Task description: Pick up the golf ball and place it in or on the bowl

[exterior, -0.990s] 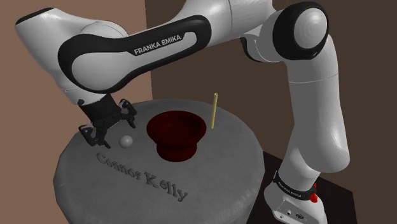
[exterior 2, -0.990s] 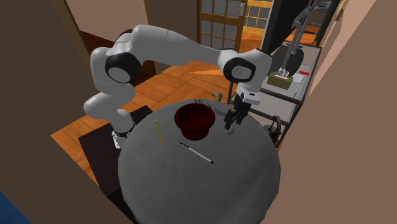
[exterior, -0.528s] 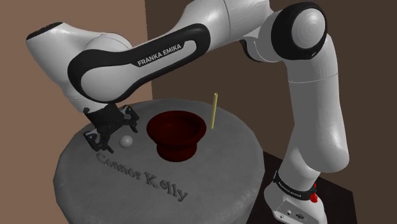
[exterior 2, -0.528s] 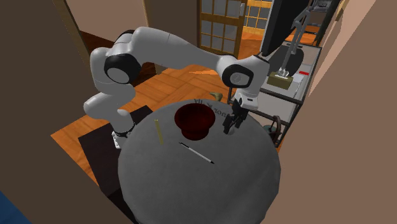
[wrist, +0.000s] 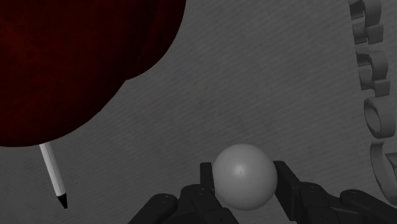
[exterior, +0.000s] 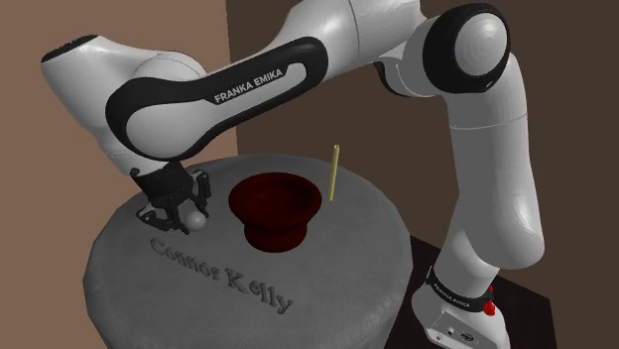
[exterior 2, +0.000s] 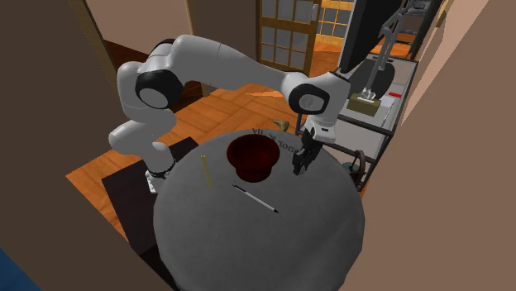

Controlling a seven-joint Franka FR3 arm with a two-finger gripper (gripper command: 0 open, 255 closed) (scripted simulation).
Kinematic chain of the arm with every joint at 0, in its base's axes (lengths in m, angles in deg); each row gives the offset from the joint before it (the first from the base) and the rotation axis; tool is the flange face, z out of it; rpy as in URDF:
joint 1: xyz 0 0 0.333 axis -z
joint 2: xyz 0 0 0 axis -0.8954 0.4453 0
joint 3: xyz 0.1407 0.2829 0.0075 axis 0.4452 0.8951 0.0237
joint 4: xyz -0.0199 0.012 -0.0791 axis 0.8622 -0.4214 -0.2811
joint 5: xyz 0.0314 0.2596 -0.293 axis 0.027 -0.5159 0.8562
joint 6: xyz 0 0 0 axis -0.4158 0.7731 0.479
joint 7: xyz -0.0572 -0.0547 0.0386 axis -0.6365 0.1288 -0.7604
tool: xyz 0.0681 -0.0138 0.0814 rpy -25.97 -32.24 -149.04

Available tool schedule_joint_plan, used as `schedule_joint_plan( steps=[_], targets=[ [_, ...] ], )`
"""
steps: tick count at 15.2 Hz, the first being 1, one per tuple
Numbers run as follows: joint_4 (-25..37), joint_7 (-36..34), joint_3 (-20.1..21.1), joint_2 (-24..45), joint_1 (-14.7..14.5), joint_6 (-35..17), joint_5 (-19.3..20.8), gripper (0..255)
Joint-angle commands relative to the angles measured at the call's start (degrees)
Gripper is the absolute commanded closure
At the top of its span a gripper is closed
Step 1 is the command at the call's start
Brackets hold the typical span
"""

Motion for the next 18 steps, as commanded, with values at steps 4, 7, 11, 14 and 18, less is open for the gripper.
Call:
schedule_joint_plan(
  steps=[4,7,11,14,18],
  targets=[
    [0.0,0.0,0.0,0.0,0.0,0.0,0.0,255],
    [0.5,0.2,0.1,-0.2,0.0,0.6,-0.1,255],
    [2.7,1.0,0.3,-0.9,-0.2,3.2,-0.6,255],
    [4.5,1.6,0.4,-1.3,-0.3,5.2,-0.9,255],
    [7.2,2.3,0.6,-1.6,-0.7,8.0,-1.2,255]
  ],
)
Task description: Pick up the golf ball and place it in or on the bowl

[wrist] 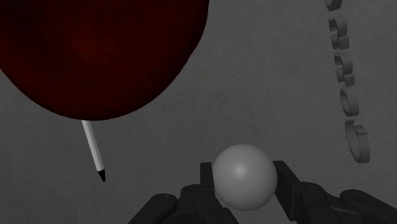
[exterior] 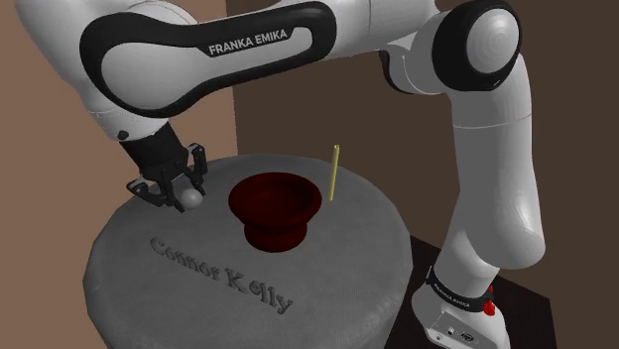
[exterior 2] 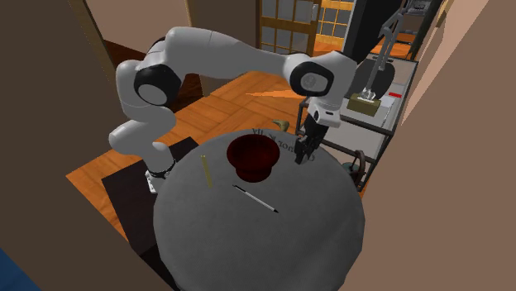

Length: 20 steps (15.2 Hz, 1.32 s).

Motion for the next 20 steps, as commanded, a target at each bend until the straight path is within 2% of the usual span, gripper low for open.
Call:
schedule_joint_plan(
  steps=[1,11,20],
  targets=[
    [1.5,0.3,0.1,0.0,-0.2,1.5,-0.1,255],
    [10.1,2.0,0.2,0.5,-1.9,9.2,0.2,255],
    [20.6,3.6,-0.1,2.8,-4.7,17.3,1.7,255]
  ],
)
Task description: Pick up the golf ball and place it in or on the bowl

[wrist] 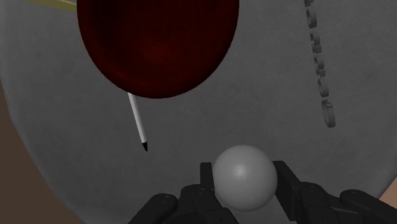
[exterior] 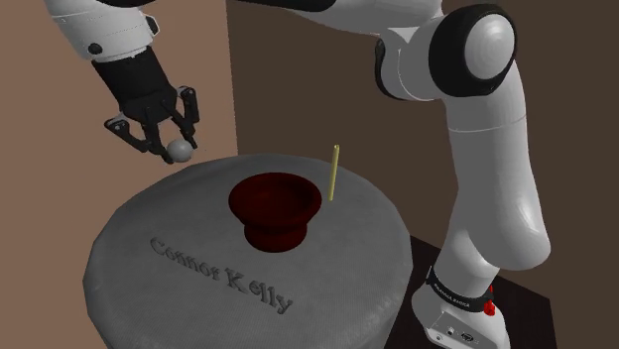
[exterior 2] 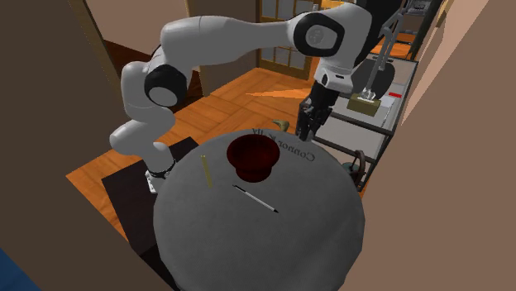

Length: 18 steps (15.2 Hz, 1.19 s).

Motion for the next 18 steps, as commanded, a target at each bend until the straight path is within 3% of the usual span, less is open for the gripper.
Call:
schedule_joint_plan(
  steps=[1,5,9,14,18],
  targets=[
    [1.5,0.2,0.0,0.4,-0.4,1.1,0.3,255],
    [-16.6,1.7,1.4,-13.2,7.2,-5.5,-6.7,255],
    [-30.1,5.6,0.4,-25.8,11.4,-9.7,-13.1,255],
    [-43.7,11.6,-3.3,-40.3,12.4,-12.2,-19.5,255],
    [-47.1,11.1,-3.4,-40.6,12.1,-15.2,-19.7,255]
  ],
)
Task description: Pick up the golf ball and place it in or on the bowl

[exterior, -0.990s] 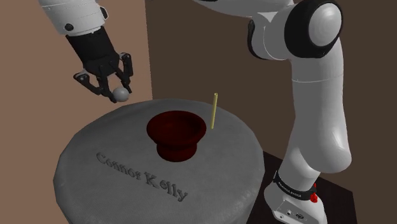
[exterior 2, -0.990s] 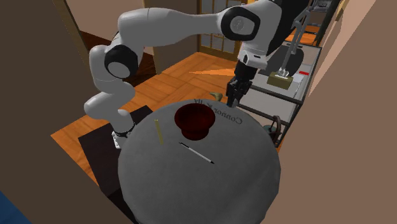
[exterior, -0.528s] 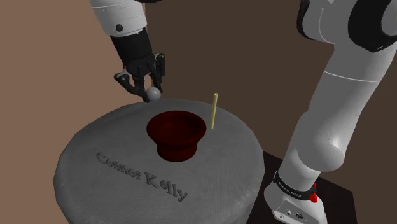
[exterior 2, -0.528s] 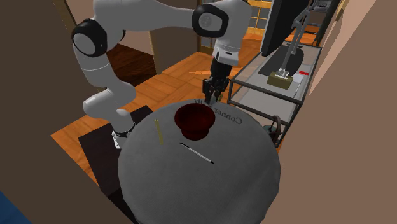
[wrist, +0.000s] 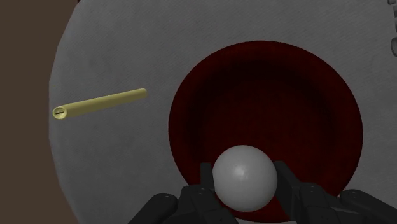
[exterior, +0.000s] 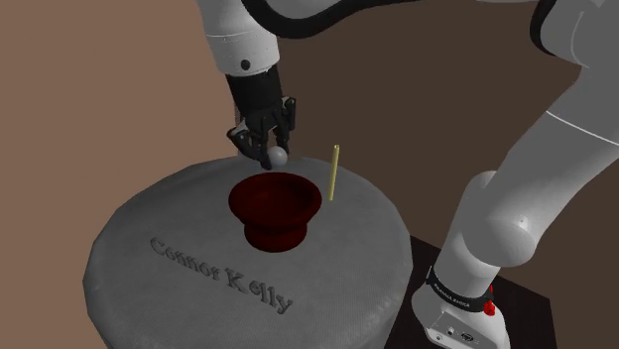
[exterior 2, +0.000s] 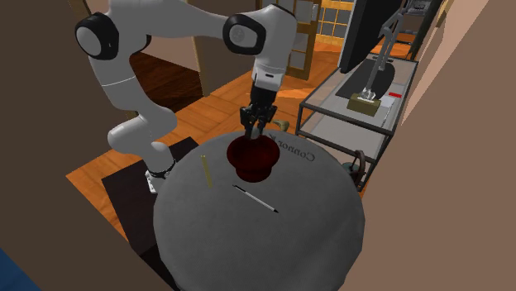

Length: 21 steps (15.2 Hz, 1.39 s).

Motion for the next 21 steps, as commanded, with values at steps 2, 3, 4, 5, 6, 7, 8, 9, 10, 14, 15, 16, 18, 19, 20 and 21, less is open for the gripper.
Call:
schedule_joint_plan(
  steps=[2,3,4,5,6,7,8,9,10,14,15,16,18,19,20,21],
  targets=[
    [-2.6,-0.3,0.0,-0.5,-0.2,-2.2,-0.3,255],
    [-3.4,-0.4,0.0,-0.5,-0.2,-2.9,-0.3,255],
    [-4.1,-0.6,0.1,-0.5,-0.2,-3.7,-0.3,255],
    [-4.9,-0.7,0.1,-0.5,-0.2,-4.4,-0.3,255],
    [-5.6,-0.9,0.2,-0.4,-0.3,-5.2,-0.3,255],
    [-6.4,-1.0,0.2,-0.4,-0.3,-5.9,-0.3,255],
    [-7.1,-1.2,0.3,-0.3,-0.3,-6.7,-0.3,255],
    [-7.8,-1.3,0.3,-0.3,-0.3,-7.4,-0.3,255],
    [-8.4,-1.5,0.4,-0.2,-0.4,-8.1,-0.3,255],
    [-8.4,-1.5,0.4,-0.2,-0.4,-8.1,-0.3,255],
    [-8.4,-1.5,0.4,-0.2,-0.4,-8.1,-0.3,255],
    [-8.4,-1.5,0.4,-0.2,-0.4,-8.1,-0.3,255],
    [-8.5,-1.5,0.4,-0.2,-0.4,-8.1,-0.3,0],
    [-8.4,-1.5,0.4,-0.2,-0.4,-8.1,-0.3,0],
    [-8.4,-1.5,0.4,-0.2,-0.4,-8.1,-0.3,0],
    [-8.4,-1.5,0.4,-0.2,-0.4,-8.1,-0.3,0]
  ],
)
